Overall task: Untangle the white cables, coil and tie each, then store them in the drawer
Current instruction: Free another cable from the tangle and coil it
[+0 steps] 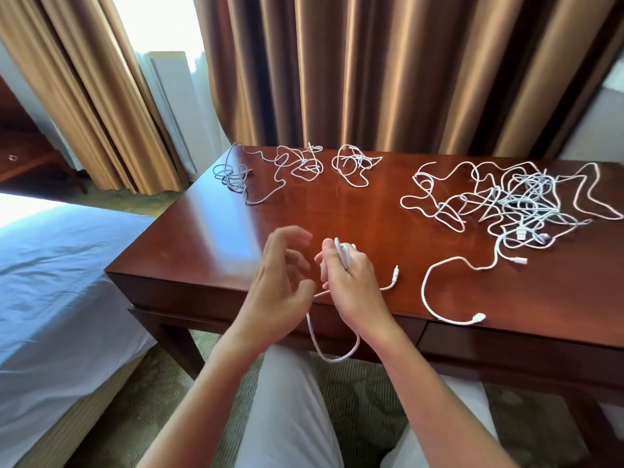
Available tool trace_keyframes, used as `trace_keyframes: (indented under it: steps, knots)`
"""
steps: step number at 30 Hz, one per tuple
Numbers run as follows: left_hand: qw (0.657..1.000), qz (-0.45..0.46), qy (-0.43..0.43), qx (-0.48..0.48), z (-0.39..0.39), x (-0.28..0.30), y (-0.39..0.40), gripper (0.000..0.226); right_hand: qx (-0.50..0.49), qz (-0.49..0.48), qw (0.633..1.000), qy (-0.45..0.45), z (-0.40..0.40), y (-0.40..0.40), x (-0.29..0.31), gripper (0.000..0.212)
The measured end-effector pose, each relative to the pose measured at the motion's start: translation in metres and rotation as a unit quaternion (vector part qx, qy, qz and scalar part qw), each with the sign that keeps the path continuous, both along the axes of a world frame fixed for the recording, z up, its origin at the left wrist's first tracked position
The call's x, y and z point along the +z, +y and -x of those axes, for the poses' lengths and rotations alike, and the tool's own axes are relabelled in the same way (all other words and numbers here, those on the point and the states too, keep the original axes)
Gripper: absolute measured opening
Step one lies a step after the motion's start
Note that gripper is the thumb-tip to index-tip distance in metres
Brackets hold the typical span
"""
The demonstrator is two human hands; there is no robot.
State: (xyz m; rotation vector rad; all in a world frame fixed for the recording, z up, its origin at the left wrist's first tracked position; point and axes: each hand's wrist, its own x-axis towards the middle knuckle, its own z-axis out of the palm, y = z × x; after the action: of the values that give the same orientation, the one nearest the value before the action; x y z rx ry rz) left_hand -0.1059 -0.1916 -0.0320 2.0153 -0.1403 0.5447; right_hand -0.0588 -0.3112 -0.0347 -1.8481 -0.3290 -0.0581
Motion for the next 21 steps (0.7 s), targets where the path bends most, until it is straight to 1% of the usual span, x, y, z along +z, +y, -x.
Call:
trace_keyframes:
  steps: [1, 2, 3, 5, 6, 8, 10, 11, 13, 14, 15, 17, 18, 19, 21]
  knots:
    - [0.999, -0.026, -0.034, -0.023, 0.003, 0.007, 0.001, 0.053, 0.018, -0.001, 1.000, 0.006, 0.000, -0.002, 0.003, 0.055]
    - [0.994, -0.060, -0.066, -0.056, 0.004, 0.016, 0.003, 0.051, 0.055, 0.004, 0.998, 0.017, 0.001, -0.005, 0.006, 0.055]
    - [0.986, -0.111, -0.085, -0.092, 0.004, 0.023, 0.004, 0.044, 0.091, 0.025, 0.995, 0.023, 0.004, -0.007, 0.010, 0.052]
    - [0.957, -0.228, -0.101, -0.145, 0.000, 0.034, 0.008, 0.030, 0.139, 0.060, 0.988, 0.040, 0.010, -0.010, 0.017, 0.042]
    - [0.948, -0.260, -0.105, -0.153, -0.003, 0.036, 0.012, 0.025, 0.158, 0.052, 0.984, 0.063, 0.013, -0.011, 0.019, 0.036]
    - [0.949, -0.256, -0.121, -0.140, -0.006, 0.037, 0.018, 0.015, 0.199, -0.003, 0.974, 0.113, 0.018, -0.015, 0.024, 0.026]
    - [0.958, -0.227, -0.148, -0.094, -0.004, 0.037, 0.020, 0.017, 0.229, -0.049, 0.965, 0.118, 0.021, -0.019, 0.025, 0.026]
    - [0.966, -0.196, -0.154, -0.063, -0.003, 0.035, 0.020, 0.018, 0.237, -0.071, 0.962, 0.113, 0.022, -0.021, 0.026, 0.027]
    - [0.984, -0.098, -0.148, 0.001, -0.002, 0.032, 0.018, 0.017, 0.238, -0.109, 0.960, 0.100, 0.026, -0.023, 0.027, 0.021]
    - [0.989, -0.044, -0.135, 0.029, -0.001, 0.030, 0.015, 0.019, 0.231, -0.110, 0.963, 0.086, 0.027, -0.023, 0.027, 0.016]
    - [0.991, 0.002, -0.119, 0.053, -0.001, 0.029, 0.013, 0.021, 0.213, -0.098, 0.969, 0.072, 0.028, -0.024, 0.026, 0.017]
    - [0.988, 0.074, -0.099, 0.092, 0.000, 0.028, 0.013, 0.027, 0.155, -0.079, 0.984, 0.039, 0.031, -0.024, 0.022, 0.035]
    - [0.984, 0.106, -0.092, 0.108, 0.001, 0.029, 0.014, 0.029, 0.122, -0.091, 0.988, 0.024, 0.033, -0.023, 0.020, 0.043]
    - [0.979, 0.139, -0.089, 0.121, 0.001, 0.030, 0.016, 0.030, 0.093, -0.121, 0.988, 0.012, 0.035, -0.024, 0.019, 0.047]
    - [0.967, 0.203, -0.078, 0.134, 0.000, 0.031, 0.015, 0.030, 0.067, -0.223, 0.972, 0.000, 0.039, -0.023, 0.018, 0.045]
